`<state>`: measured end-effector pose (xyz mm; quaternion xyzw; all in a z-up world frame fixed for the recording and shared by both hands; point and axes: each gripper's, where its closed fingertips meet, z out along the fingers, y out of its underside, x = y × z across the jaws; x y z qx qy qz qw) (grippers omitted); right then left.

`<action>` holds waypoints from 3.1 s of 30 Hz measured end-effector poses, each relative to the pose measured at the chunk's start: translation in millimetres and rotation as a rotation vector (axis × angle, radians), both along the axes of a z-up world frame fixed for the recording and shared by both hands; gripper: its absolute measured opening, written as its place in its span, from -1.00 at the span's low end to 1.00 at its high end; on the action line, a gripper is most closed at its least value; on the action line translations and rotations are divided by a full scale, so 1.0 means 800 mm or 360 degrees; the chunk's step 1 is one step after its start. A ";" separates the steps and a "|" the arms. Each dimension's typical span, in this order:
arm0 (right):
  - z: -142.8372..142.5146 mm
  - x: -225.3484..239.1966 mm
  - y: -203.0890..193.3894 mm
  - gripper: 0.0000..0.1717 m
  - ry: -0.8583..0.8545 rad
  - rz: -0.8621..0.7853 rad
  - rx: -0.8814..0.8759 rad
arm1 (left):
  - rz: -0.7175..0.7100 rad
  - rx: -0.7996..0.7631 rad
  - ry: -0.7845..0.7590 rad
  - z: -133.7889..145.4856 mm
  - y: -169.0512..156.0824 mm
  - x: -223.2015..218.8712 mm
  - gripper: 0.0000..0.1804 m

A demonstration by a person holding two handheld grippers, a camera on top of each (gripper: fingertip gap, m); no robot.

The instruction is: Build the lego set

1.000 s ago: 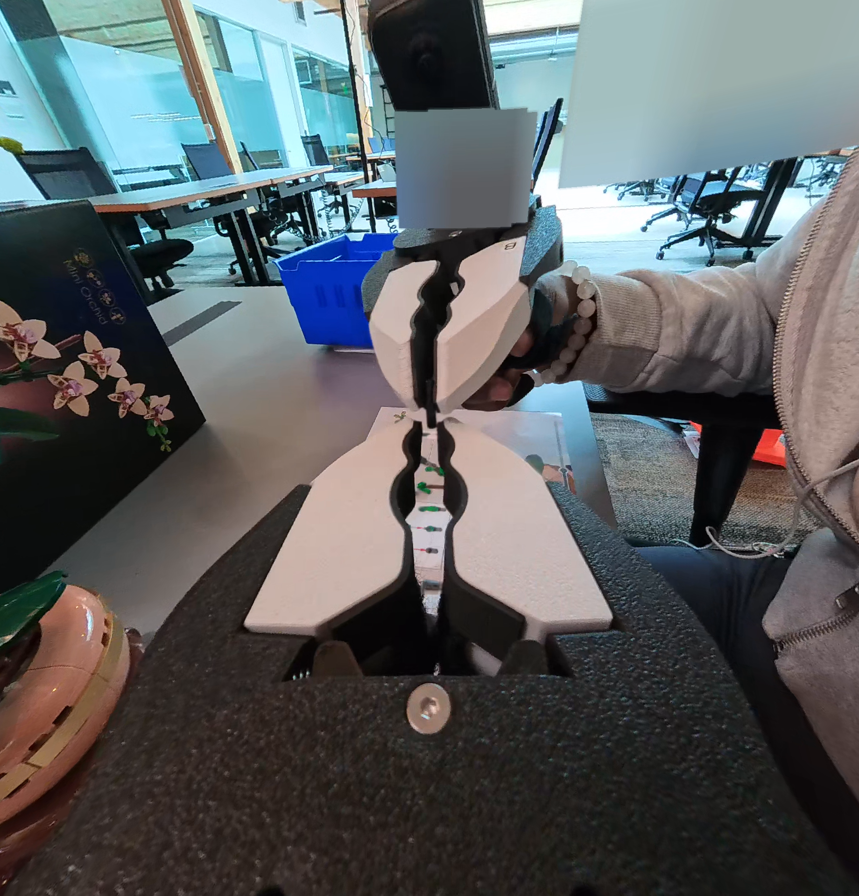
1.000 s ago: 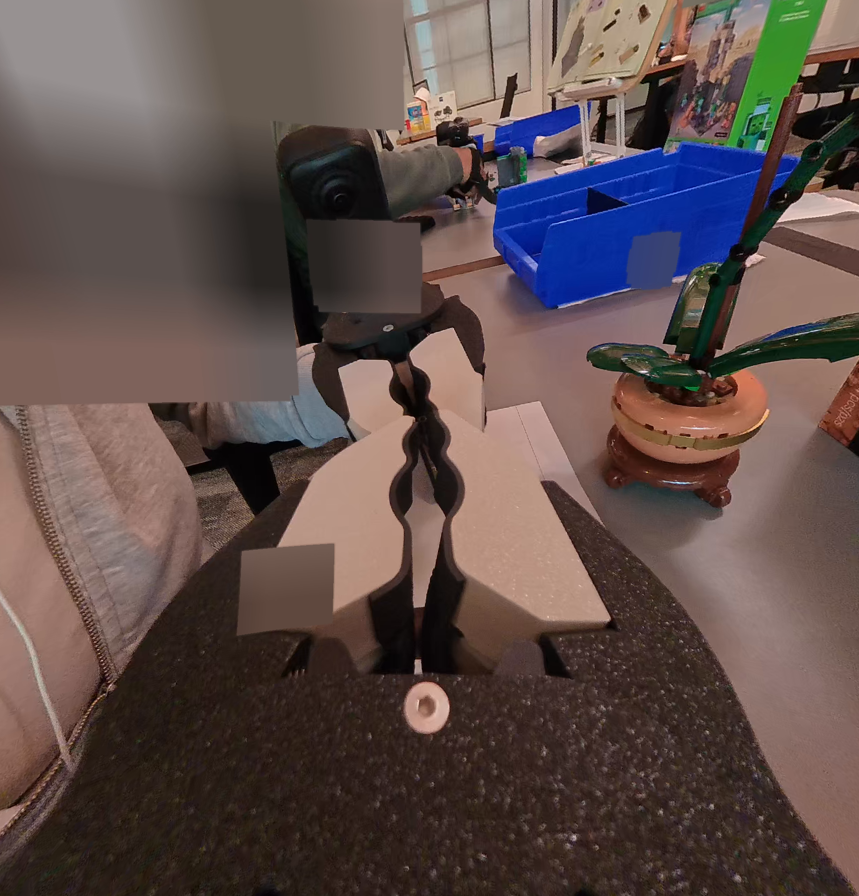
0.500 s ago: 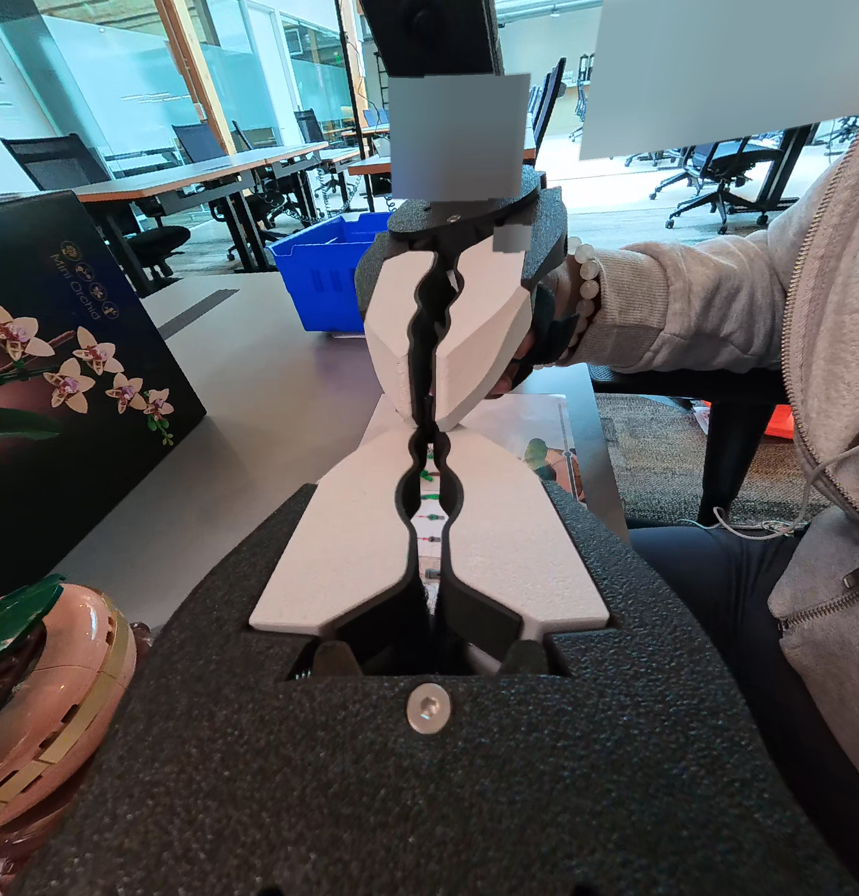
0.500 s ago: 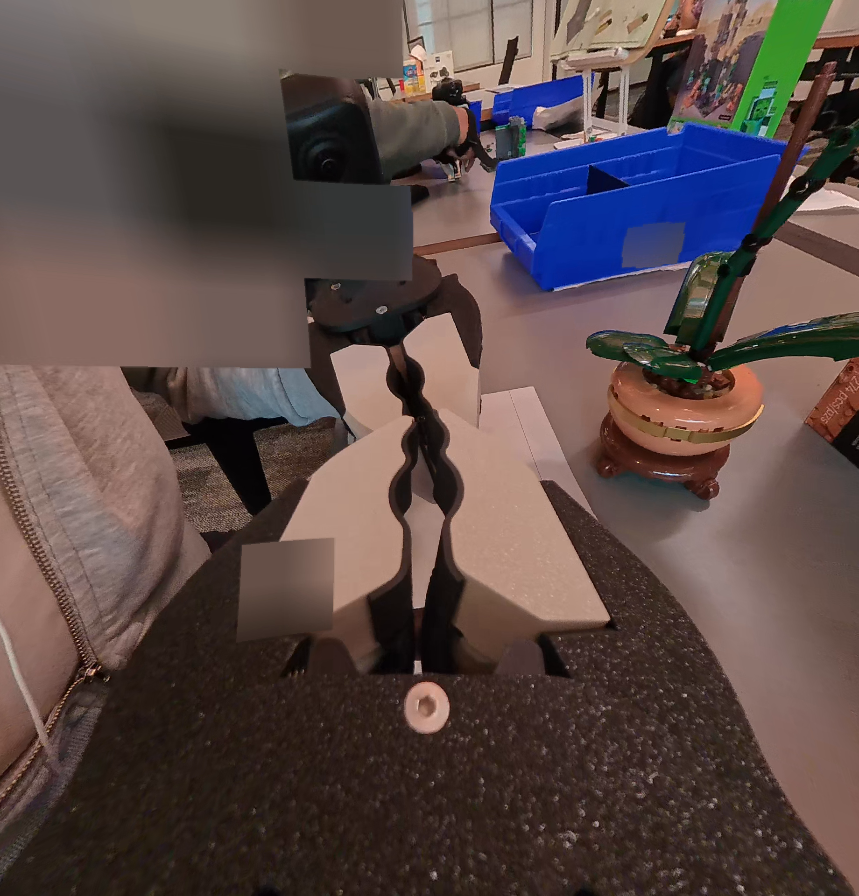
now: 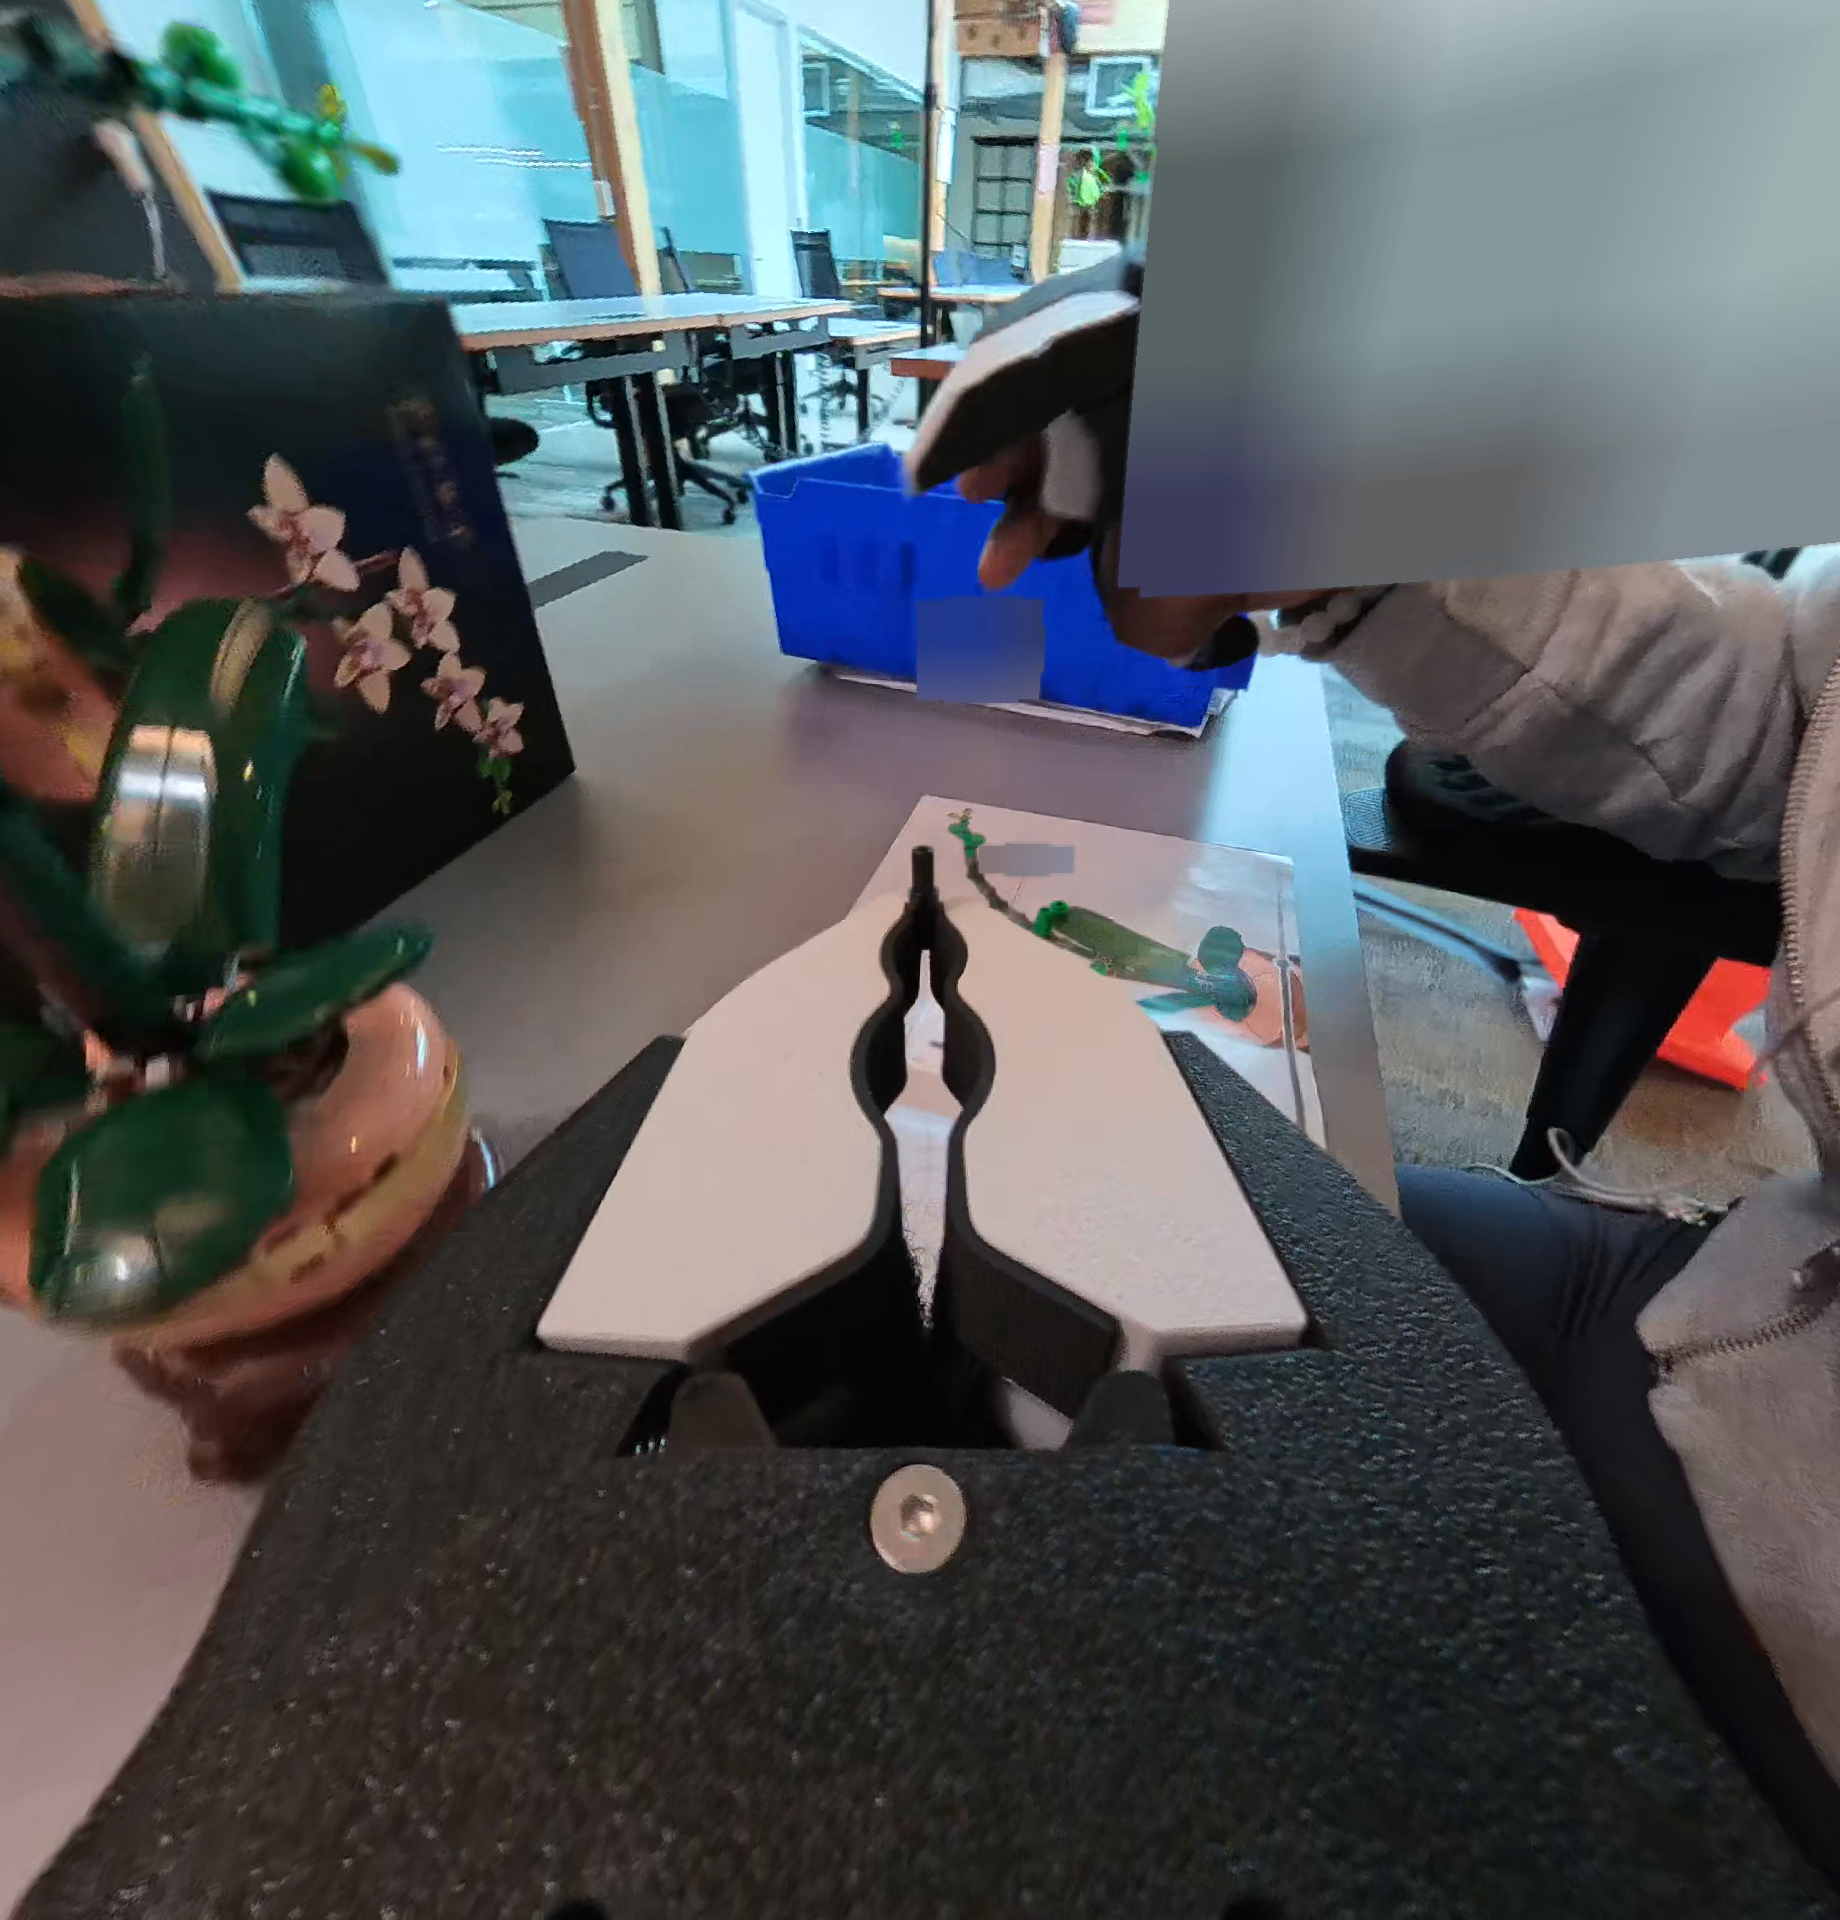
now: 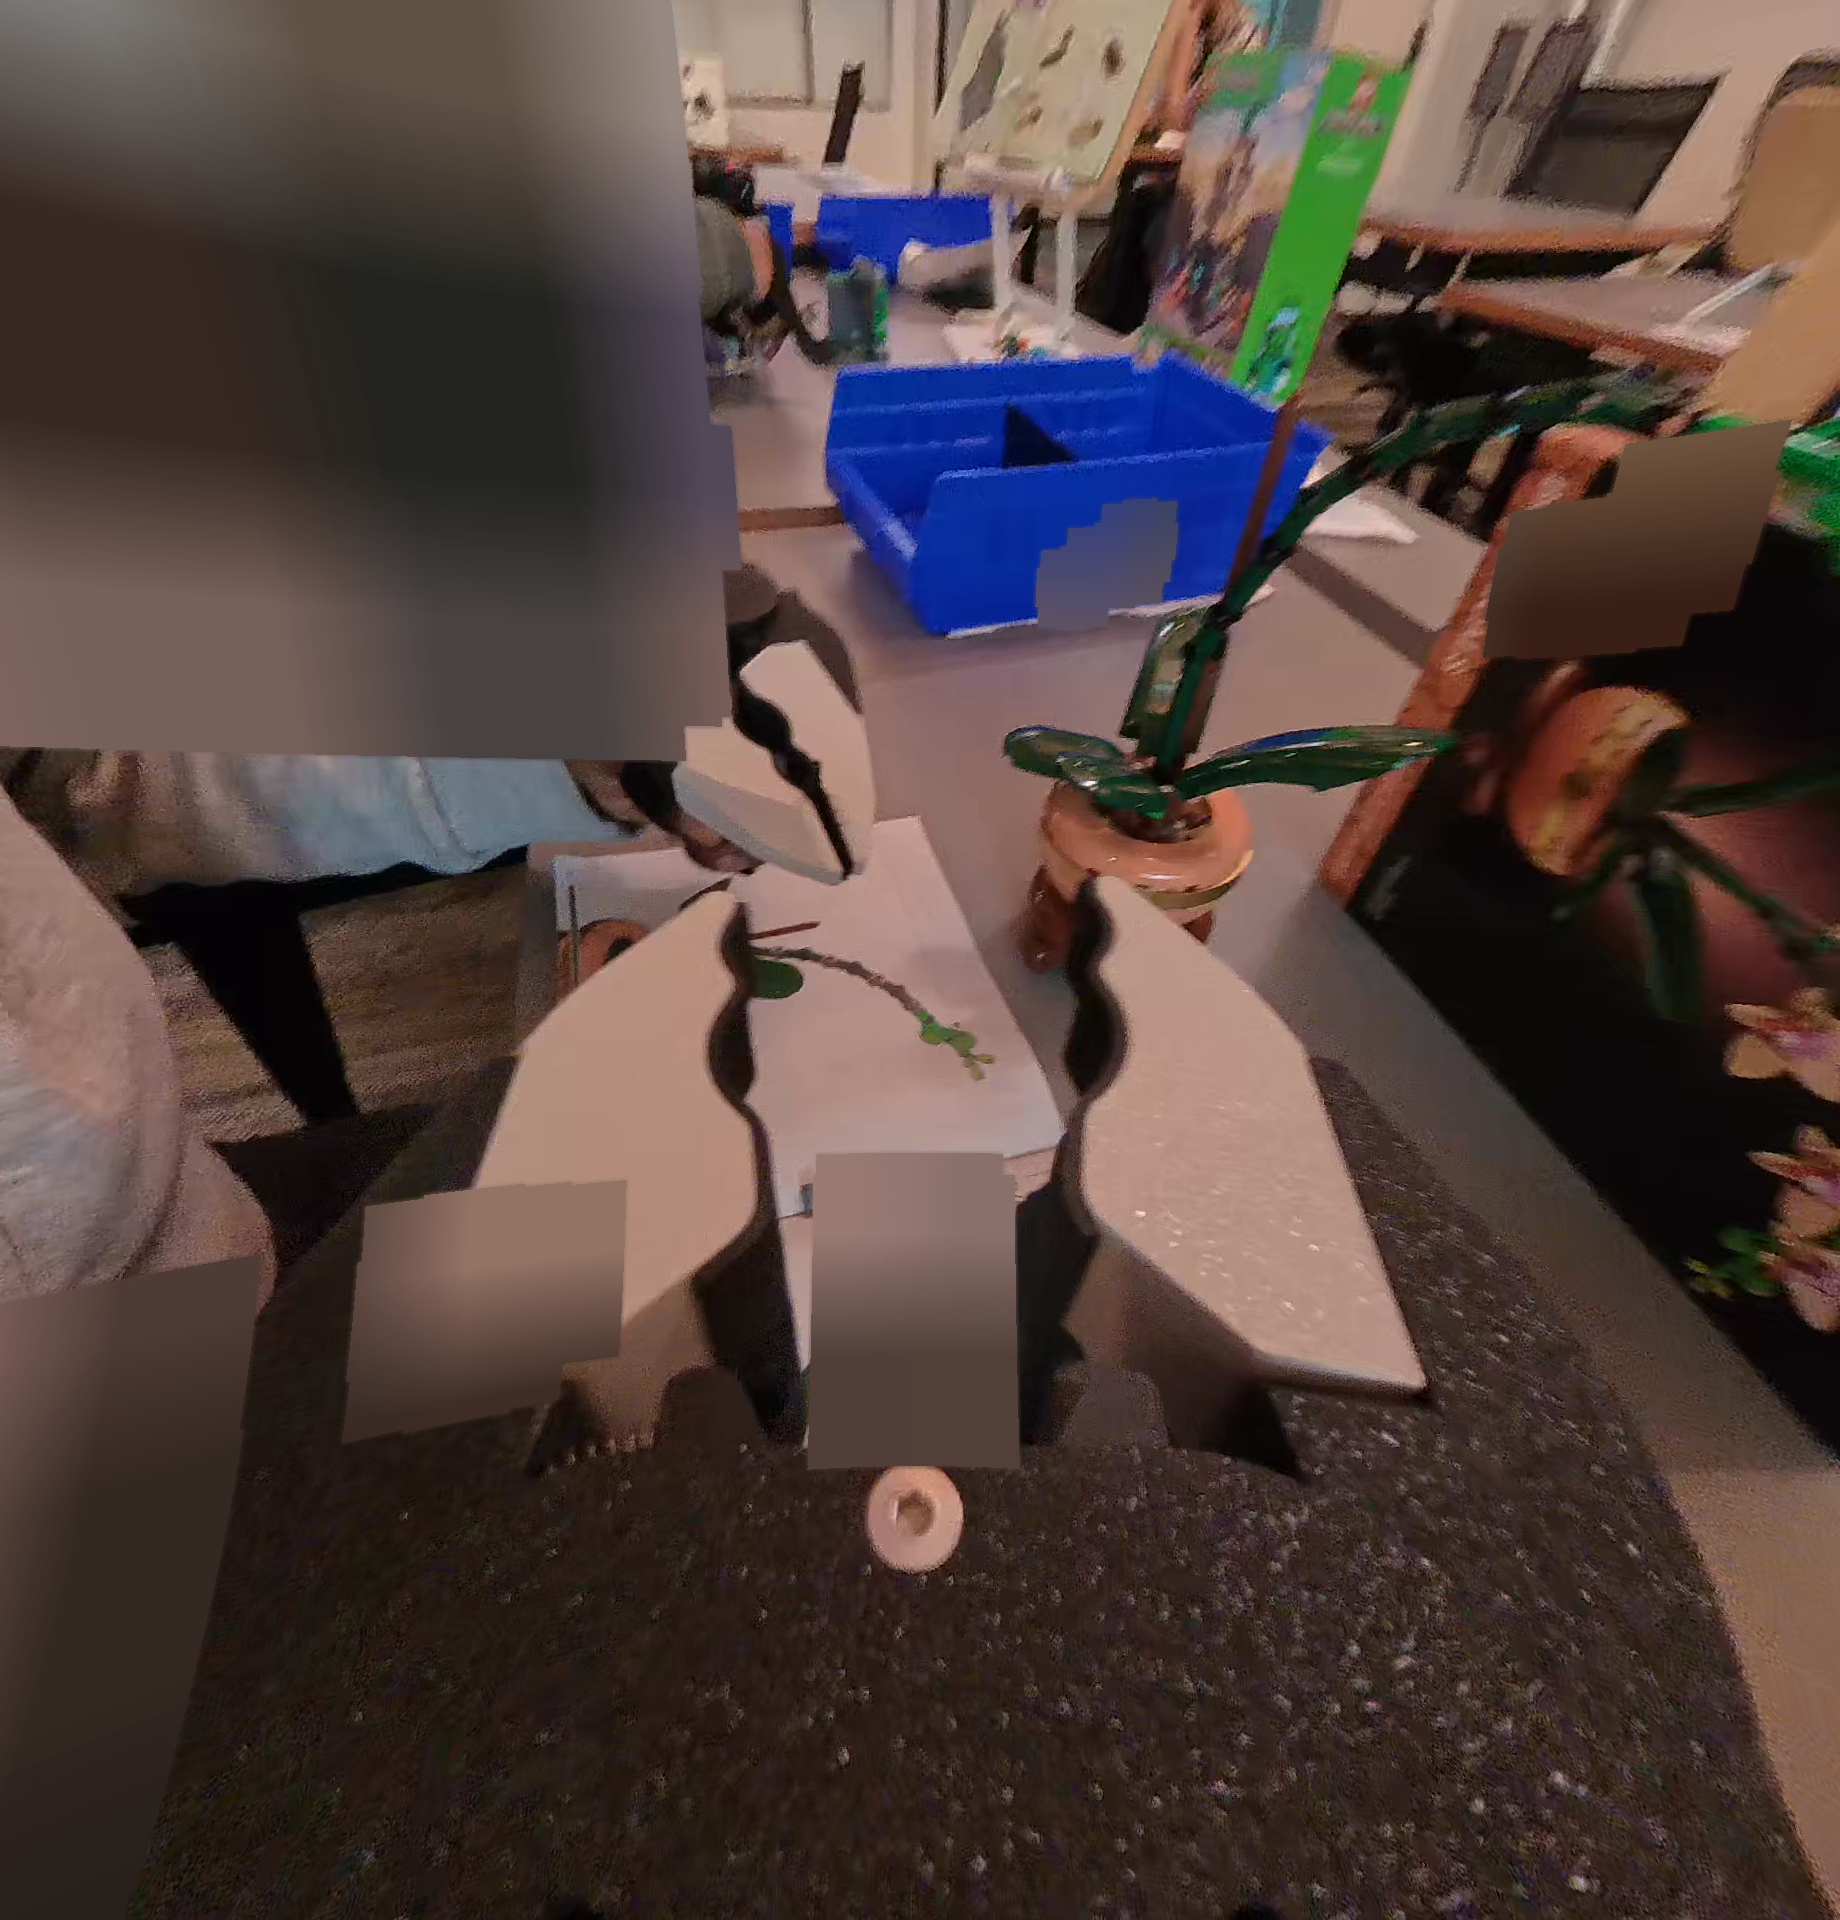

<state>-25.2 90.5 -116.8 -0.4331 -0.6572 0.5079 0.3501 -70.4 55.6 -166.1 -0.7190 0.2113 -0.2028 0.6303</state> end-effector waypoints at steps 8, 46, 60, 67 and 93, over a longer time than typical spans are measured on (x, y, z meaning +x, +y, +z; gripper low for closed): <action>-0.075 0.025 0.010 -1.00 -0.0057 -0.0049 0.0131 | -0.0030 -0.0050 -0.0027 -0.024 -0.022 0.004 -0.99; -0.142 0.003 -0.037 -0.96 -0.0440 0.0158 0.0015 | -0.0135 -0.0224 0.0005 -0.051 -0.026 0.012 -0.99; -0.140 0.012 -0.014 -0.96 -0.0464 0.0103 -0.0343 | -0.0125 -0.0250 -0.0033 -0.051 -0.024 0.009 -0.99; -0.138 0.013 -0.009 -0.96 -0.0476 0.0082 -0.0459 | -0.0131 -0.0251 -0.0008 -0.052 -0.025 0.011 -0.99; -0.165 0.027 -0.014 -0.95 -0.0683 0.0122 -0.0160 | -0.0140 -0.0271 0.0015 -0.056 -0.025 0.012 -0.99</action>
